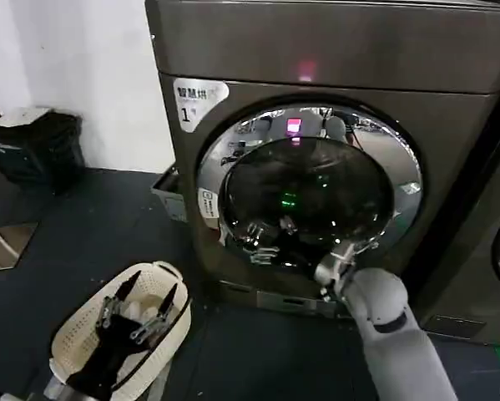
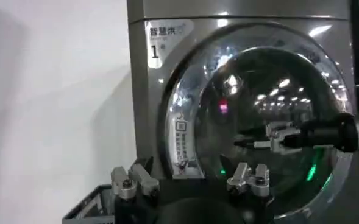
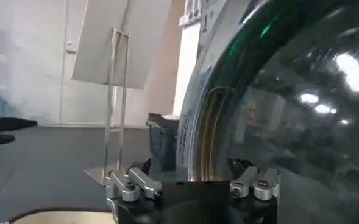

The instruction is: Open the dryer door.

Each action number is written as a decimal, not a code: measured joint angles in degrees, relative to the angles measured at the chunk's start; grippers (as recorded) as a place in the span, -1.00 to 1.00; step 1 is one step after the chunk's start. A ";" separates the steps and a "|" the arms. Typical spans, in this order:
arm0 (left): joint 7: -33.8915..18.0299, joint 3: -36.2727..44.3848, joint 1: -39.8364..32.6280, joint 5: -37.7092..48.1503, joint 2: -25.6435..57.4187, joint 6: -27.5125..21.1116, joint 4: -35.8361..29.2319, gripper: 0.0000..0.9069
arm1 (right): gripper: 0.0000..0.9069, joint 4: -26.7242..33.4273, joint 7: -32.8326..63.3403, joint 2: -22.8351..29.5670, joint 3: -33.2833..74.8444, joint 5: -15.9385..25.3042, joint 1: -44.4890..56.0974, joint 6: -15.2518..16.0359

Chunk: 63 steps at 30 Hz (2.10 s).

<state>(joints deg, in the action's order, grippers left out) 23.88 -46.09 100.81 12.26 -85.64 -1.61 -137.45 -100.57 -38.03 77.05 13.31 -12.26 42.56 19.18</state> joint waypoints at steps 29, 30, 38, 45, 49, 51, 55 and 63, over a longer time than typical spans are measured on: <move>2.28 -0.87 0.13 1.44 -1.28 -0.97 -1.11 1.00 | 1.00 7.05 -0.92 3.28 -3.95 0.22 -6.29 -0.14; 2.09 -1.01 -0.05 1.47 -1.30 -1.10 -0.99 1.00 | 1.00 7.16 -0.99 3.29 -4.07 0.21 -6.41 -0.20; 1.42 -2.06 -0.76 2.67 -1.07 -2.13 -0.10 1.00 | 1.00 9.18 -1.76 4.22 -4.82 0.46 -8.12 -1.37; 0.91 -2.55 -0.78 2.59 -0.83 -1.78 0.31 1.00 | 1.00 10.61 -3.30 4.62 -5.06 0.13 -8.67 -2.90; 0.80 -3.06 -0.99 2.59 -0.50 -1.94 0.30 1.00 | 1.00 10.44 -6.36 4.51 -4.58 0.02 -8.40 -1.99; 0.80 -3.31 -1.16 2.63 -0.35 -2.15 0.30 1.00 | 1.00 10.45 -8.63 4.30 -4.15 0.01 -8.32 -2.03; 0.90 -4.16 -1.73 2.77 0.07 -2.21 0.85 1.00 | 1.00 10.57 -12.53 3.84 -3.77 -1.14 -8.27 -1.68; 1.33 -6.41 -1.83 4.04 1.43 -3.04 1.90 1.00 | 1.00 10.09 -18.07 2.89 -2.66 -2.45 -7.60 -1.28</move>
<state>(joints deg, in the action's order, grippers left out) 25.21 -52.50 98.98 16.30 -84.21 -4.65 -135.55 -90.48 -56.10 79.93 10.65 -14.71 34.96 17.89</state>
